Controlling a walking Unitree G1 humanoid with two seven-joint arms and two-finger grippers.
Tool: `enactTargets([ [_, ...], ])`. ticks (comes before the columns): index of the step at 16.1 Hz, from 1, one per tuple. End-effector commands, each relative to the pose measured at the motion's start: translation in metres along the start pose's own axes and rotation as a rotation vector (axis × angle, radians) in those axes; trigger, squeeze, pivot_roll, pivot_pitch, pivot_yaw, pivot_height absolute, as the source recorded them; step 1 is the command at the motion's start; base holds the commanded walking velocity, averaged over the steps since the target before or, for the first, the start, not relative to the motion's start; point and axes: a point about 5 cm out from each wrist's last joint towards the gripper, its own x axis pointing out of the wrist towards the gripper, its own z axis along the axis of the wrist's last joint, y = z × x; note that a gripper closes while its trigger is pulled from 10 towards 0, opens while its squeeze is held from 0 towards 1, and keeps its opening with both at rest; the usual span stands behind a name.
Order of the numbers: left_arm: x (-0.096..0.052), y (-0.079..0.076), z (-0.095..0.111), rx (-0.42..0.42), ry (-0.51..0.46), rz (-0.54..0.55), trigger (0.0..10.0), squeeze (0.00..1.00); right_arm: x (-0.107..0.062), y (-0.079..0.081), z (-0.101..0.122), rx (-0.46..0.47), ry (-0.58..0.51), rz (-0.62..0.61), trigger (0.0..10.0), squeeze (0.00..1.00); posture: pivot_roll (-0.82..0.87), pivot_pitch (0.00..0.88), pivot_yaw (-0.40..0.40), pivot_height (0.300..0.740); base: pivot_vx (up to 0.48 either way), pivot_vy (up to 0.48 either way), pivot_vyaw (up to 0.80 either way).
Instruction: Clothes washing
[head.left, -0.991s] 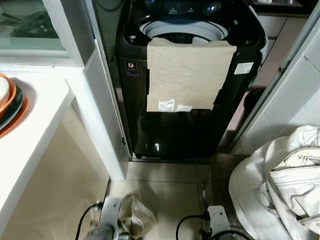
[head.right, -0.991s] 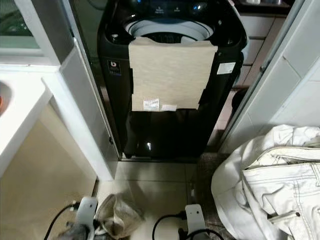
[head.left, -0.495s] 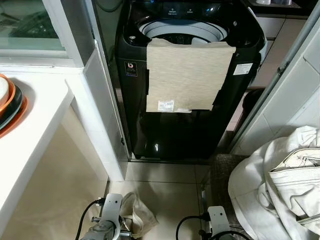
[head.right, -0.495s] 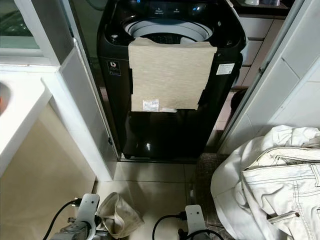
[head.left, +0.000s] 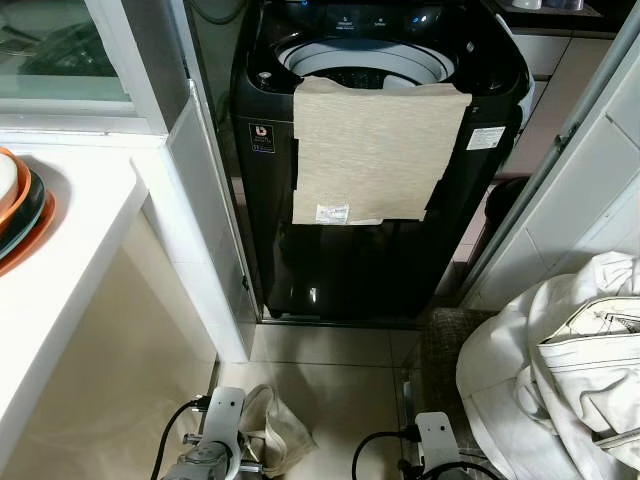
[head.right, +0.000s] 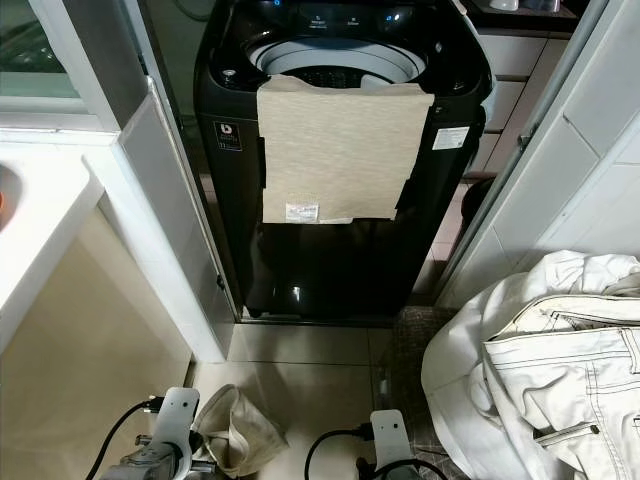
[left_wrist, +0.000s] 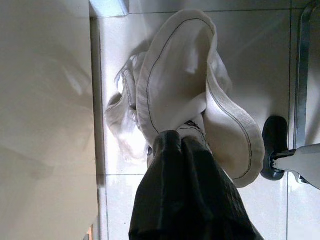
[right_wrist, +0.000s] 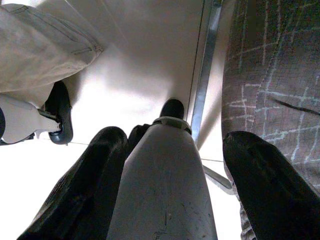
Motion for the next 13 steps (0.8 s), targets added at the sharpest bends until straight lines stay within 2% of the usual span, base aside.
enactTargets([
  [1,0.0,0.001,0.0,-0.003,0.005,0.01,10.0,0.0,-0.001,0.0,-0.008,0.002,0.035,0.007,10.0,0.0,0.01,0.03,0.024,0.74,0.0,0.0,0.0],
  [2,0.0,0.001,0.0,-0.003,0.005,0.01,10.0,0.0,-0.001,0.0,-0.008,0.002,0.035,0.007,10.0,0.0,0.01,0.03,0.024,0.74,0.0,0.0,0.0],
  [4,-0.002,0.004,-0.007,-0.002,-0.026,0.0,10.0,0.0,-0.001,-0.007,-0.001,0.067,-0.021,-0.01,10.0,0.0,-0.01,0.01,0.04,0.74,0.0,0.0,0.0],
  [9,-0.001,0.004,-0.004,0.004,-0.026,0.002,10.0,0.0,-0.001,-0.006,-0.003,0.057,-0.018,-0.002,10.0,0.0,-0.01,0.01,0.043,0.74,0.0,0.0,0.0],
  [10,-0.001,0.004,0.0,0.005,-0.039,0.002,10.0,0.0,-0.001,-0.006,-0.002,0.058,-0.029,-0.001,10.0,0.0,-0.01,0.009,0.041,0.74,0.0,0.0,0.0],
  [13,-0.001,0.007,0.022,-0.06,-0.143,0.012,10.0,0.0,-0.001,-0.006,0.007,0.096,-0.081,0.008,10.0,0.0,-0.01,0.009,0.036,0.74,0.0,0.0,0.0],
])
